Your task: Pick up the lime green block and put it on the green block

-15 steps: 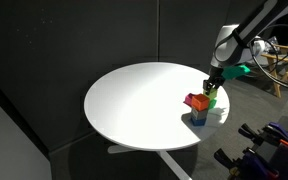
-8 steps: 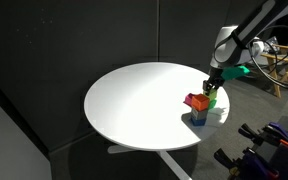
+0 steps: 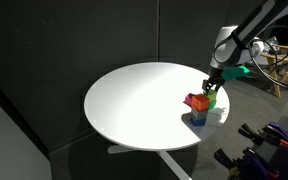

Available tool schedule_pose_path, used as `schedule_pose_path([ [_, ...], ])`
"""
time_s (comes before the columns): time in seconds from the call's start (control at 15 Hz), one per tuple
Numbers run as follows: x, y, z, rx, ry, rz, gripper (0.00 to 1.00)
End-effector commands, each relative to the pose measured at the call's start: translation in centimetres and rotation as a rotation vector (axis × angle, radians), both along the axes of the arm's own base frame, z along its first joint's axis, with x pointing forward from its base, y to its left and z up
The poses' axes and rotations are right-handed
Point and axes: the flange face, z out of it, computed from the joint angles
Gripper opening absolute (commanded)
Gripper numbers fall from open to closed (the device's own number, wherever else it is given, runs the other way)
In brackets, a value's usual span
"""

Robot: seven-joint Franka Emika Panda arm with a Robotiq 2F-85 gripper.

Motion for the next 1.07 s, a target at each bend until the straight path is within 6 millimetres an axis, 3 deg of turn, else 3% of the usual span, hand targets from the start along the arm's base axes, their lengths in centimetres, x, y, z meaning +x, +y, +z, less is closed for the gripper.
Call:
schedule_pose_path([
  [0.0, 0.3, -0.5, 0.2, 0.007, -0.019, 0.001, 1.0],
  [0.47, 0.0, 0.0, 1.3, 0.013, -0.019, 0.004, 1.0],
  [1.0, 0.2, 1.6, 5.3, 0.029, -0.003, 0.014, 1.0],
])
